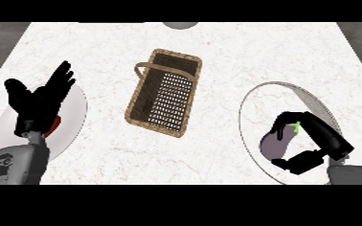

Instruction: Pick the eggplant from the placemat and place it in the basket

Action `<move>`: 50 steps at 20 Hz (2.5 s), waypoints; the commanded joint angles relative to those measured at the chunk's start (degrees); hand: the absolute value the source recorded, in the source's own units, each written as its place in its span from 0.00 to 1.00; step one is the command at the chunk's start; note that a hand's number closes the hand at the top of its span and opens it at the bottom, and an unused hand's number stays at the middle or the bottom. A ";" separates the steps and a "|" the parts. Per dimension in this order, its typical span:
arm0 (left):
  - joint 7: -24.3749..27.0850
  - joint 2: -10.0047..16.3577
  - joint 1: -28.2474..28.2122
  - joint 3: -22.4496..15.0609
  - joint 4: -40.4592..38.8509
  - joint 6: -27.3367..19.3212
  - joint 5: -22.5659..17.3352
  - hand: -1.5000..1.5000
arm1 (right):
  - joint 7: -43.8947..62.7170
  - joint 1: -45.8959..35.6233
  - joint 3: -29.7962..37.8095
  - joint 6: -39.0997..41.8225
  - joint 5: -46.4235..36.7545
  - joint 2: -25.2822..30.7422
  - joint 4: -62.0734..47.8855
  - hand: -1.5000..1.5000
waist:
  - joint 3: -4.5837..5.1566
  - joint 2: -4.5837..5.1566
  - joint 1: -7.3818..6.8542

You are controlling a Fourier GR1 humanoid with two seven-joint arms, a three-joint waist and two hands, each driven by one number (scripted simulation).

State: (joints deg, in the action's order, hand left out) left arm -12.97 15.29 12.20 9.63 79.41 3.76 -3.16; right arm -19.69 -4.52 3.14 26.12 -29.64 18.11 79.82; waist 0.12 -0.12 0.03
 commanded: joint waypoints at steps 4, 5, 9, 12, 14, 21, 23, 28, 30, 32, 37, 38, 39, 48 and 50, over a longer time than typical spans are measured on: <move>-1.62 0.70 -0.13 0.71 1.03 0.14 -0.11 0.50 | 13.41 2.90 -14.36 -8.49 -11.88 -13.78 10.30 1.00 | 0.14 -0.72 0.19; -0.41 -0.11 -0.01 -0.01 -0.11 0.74 -0.16 0.50 | 15.56 1.55 -17.31 -8.46 -13.96 -15.58 10.00 1.00 | 0.47 -0.85 -0.23; -0.29 -0.23 0.38 -1.06 0.09 0.87 0.67 0.50 | 22.30 -1.24 -24.22 -9.65 -18.53 -17.84 10.02 1.00 | 1.02 -1.67 -2.63; -0.81 -0.66 0.64 -1.68 -0.25 1.03 0.75 0.50 | 29.23 -0.84 -31.51 -11.56 -20.21 -17.98 10.70 1.00 | 0.69 -1.57 -2.75; -0.65 -1.07 0.85 -1.86 -0.50 0.88 0.76 0.50 | 33.88 -0.45 -35.50 -14.41 -18.60 -18.03 12.02 1.00 | 0.40 -1.33 -2.64; -0.76 -1.23 1.12 -1.63 -1.04 0.73 0.57 0.50 | 42.21 -2.04 -47.69 -30.45 -12.21 -18.10 23.04 1.00 | 0.00 -1.84 -2.83; -1.06 -1.38 0.81 -1.77 -0.75 0.53 0.69 0.50 | 45.87 -3.43 -50.34 -34.98 -13.81 -18.10 25.47 1.00 | 0.09 -2.30 -2.75; -1.28 -0.61 0.38 -1.42 -1.44 0.32 1.25 0.50 | 56.00 -6.77 -54.68 -42.26 -18.74 -18.11 29.85 1.00 | 0.45 -2.68 -1.26; -0.97 -1.11 0.41 -1.43 -1.85 0.17 1.12 0.50 | 60.26 -8.86 -56.24 -43.59 -21.10 -18.11 30.03 1.00 | 0.64 -2.39 -0.85; -1.34 -0.66 0.61 -1.19 -1.50 -0.16 1.38 0.50 | 64.09 -10.37 -57.16 -45.70 -23.36 -18.07 30.62 1.00 | 0.55 -2.57 -0.78; -0.76 -0.77 0.80 -1.04 -1.60 -0.09 1.19 0.50 | 73.40 -16.25 -57.66 -46.88 -28.20 -18.03 31.21 1.00 | 0.69 -2.30 -0.85; -0.80 -0.49 0.09 -0.76 -2.00 0.23 1.00 0.50 | 75.38 -17.66 -56.99 -46.99 -29.37 -18.05 31.60 1.00 | 0.74 -2.33 -0.98; -1.11 -0.66 0.93 -1.01 -1.87 0.50 0.75 0.50 | 77.44 -19.20 -57.11 -46.65 -29.87 -18.06 31.60 1.00 | 0.72 -2.21 -0.80; -0.39 -0.42 1.10 -1.47 -1.87 0.73 1.37 0.50 | 89.25 -33.47 -49.07 -43.53 -35.26 -18.09 28.34 1.00 | 0.76 -1.74 -2.06; -1.59 -0.57 1.76 -1.68 -1.24 0.85 1.00 0.50 | 90.75 -36.49 -47.03 -40.85 -36.62 -18.09 26.12 1.00 | 0.75 -2.05 -2.16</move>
State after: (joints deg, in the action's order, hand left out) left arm -14.02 14.45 13.55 8.12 77.94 4.18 -2.04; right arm 61.52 -35.21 -46.97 -17.43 -63.93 0.45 108.17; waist 0.83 -2.09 -1.86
